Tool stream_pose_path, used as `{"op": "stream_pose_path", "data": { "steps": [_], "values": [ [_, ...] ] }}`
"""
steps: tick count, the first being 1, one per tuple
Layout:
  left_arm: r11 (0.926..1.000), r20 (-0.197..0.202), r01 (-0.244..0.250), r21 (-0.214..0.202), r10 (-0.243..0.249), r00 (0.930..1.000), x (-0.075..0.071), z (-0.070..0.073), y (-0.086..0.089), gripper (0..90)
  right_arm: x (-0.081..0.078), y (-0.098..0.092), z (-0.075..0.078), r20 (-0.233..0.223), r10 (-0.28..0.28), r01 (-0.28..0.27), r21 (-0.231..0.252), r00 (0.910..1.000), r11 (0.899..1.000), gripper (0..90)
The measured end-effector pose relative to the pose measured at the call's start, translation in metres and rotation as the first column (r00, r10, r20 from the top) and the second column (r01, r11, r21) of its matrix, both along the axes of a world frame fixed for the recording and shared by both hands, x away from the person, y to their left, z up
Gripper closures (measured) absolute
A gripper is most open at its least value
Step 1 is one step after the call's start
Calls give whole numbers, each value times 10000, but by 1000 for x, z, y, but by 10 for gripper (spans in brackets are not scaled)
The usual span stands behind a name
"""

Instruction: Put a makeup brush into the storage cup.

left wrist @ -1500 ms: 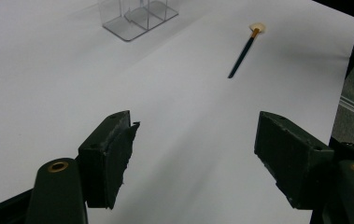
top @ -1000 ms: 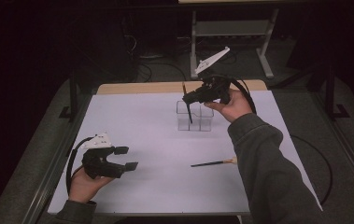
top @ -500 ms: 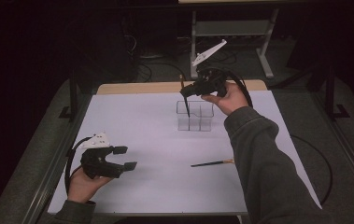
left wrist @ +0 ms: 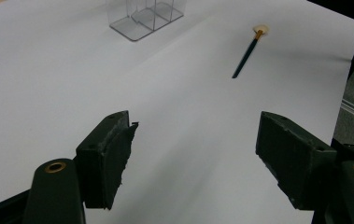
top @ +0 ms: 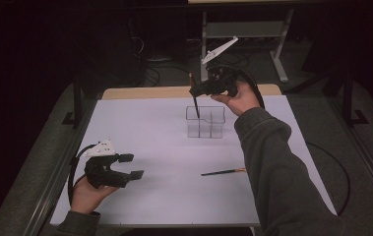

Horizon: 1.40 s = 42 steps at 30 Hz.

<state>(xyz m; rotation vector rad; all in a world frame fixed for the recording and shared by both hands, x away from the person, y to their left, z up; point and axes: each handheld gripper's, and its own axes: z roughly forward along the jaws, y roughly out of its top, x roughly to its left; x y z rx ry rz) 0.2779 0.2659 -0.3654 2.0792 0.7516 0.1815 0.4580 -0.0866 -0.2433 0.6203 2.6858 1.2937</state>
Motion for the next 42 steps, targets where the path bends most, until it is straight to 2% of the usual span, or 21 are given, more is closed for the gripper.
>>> {"op": "stream_pose_path", "data": {
  "steps": [13,19,24,25,28,42],
  "values": [
    [10000,76,36,34,-36,10000,1,0,1,262,11,0,5,69,-175,175,16,9998,9998,825],
    [10000,-15,-22,7,22,10000,1,-1,1,262,16,2,5,69,-245,245,14,9997,9997,825],
    [10000,-22,-19,8,19,10000,1,-1,1,261,22,6,3,24,-286,286,-80,9996,9996,825],
    [10000,-40,-19,5,19,10000,1,-1,1,261,23,8,2,-92,-348,348,25,9994,9994,825],
    [10000,-38,-21,5,21,10000,1,-1,1,261,26,8,1,38,-310,310,-35,9995,9995,825],
    [10000,-44,-65,-4,65,10000,0,-1,2,260,35,10,-7,-106,-494,493,-85,9987,9987,825]
  ]
}}
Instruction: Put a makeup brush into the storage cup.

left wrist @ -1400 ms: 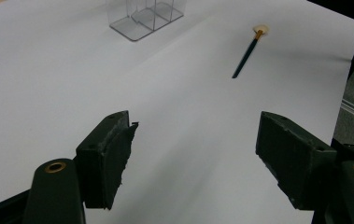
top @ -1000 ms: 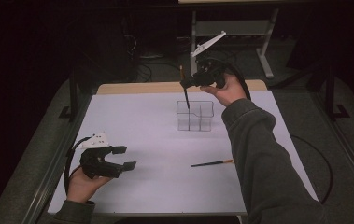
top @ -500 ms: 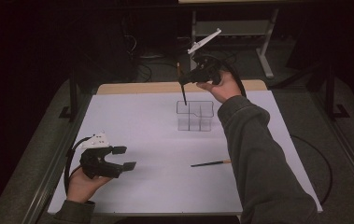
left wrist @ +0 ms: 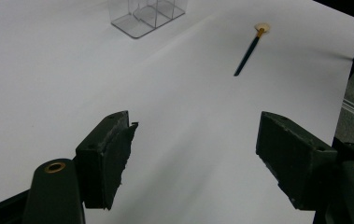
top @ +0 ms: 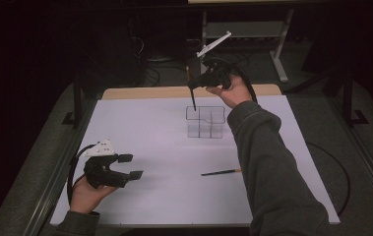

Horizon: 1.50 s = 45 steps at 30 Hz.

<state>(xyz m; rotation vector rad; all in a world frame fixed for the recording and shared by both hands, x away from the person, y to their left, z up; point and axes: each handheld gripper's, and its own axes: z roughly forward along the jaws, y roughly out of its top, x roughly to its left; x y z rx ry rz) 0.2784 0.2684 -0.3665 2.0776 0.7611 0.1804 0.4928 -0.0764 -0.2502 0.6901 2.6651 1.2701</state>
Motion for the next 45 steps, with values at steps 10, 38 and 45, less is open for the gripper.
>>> {"op": "stream_pose_path", "data": {
  "steps": [10,38,45],
  "values": [
    [10000,-21,27,35,-27,10000,0,0,0,260,5,3,-6,-213,-174,172,-84,9996,9998,825],
    [10000,-52,-56,-61,55,10000,-2,-1,2,260,13,9,-31,-351,-256,242,-387,9991,9990,824],
    [10000,-33,11,30,-11,10000,-3,-1,1,260,10,11,-34,-472,-315,294,-439,9984,9986,823]
  ]
}}
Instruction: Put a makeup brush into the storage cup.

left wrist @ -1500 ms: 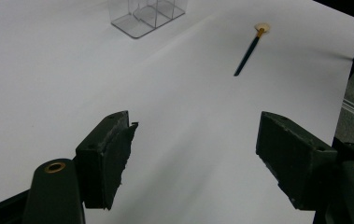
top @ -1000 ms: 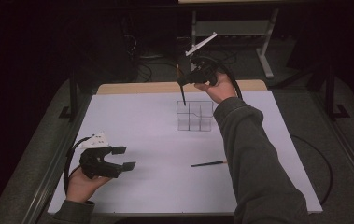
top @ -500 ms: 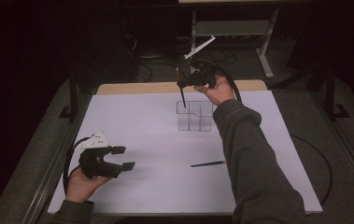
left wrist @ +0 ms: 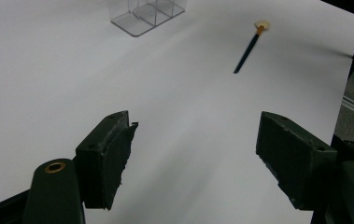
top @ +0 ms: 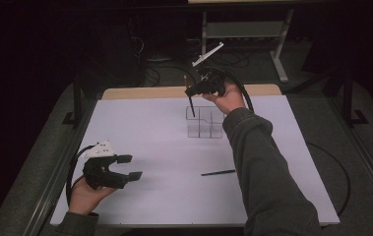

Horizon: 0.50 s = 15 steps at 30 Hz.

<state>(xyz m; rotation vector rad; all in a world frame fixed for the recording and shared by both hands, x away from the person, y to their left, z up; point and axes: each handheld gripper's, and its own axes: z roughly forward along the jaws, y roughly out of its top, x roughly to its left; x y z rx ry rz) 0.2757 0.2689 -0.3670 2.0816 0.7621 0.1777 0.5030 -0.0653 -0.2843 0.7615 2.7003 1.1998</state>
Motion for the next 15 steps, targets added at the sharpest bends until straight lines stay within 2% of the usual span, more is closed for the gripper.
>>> {"op": "stream_pose_path", "data": {
  "steps": [15],
  "values": [
    [9999,-39,67,88,-66,10000,1,-1,-3,258,-2,-5,-12,11,0,0,-49,10000,10000,823]
  ]
}}
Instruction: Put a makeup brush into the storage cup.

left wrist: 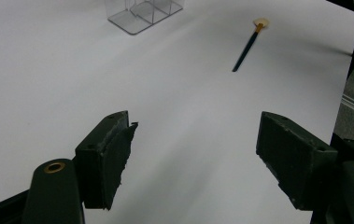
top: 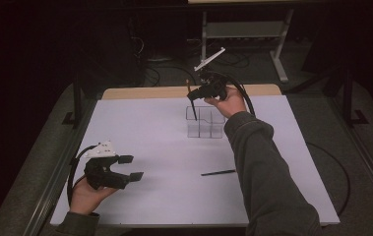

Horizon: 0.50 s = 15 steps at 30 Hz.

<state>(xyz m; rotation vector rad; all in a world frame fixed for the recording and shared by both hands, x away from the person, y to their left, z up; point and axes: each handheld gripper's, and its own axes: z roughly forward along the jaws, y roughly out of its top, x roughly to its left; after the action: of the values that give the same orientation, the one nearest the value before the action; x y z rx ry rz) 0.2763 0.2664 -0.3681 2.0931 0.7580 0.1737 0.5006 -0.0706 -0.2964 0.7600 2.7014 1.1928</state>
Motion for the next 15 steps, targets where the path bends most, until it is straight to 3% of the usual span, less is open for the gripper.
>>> {"op": "stream_pose_path", "data": {
  "steps": [5,12,15],
  "values": [
    [10000,29,46,5,-46,10000,0,0,-1,257,-3,0,-4,-127,-139,142,215,9998,9997,823],
    [9999,54,86,112,-87,9999,1,1,1,257,-6,-2,-11,-224,-189,191,59,9996,9998,823],
    [10000,33,43,18,-43,10000,1,0,0,257,-5,-3,-13,-59,-128,128,37,9999,9999,823]
  ]
}}
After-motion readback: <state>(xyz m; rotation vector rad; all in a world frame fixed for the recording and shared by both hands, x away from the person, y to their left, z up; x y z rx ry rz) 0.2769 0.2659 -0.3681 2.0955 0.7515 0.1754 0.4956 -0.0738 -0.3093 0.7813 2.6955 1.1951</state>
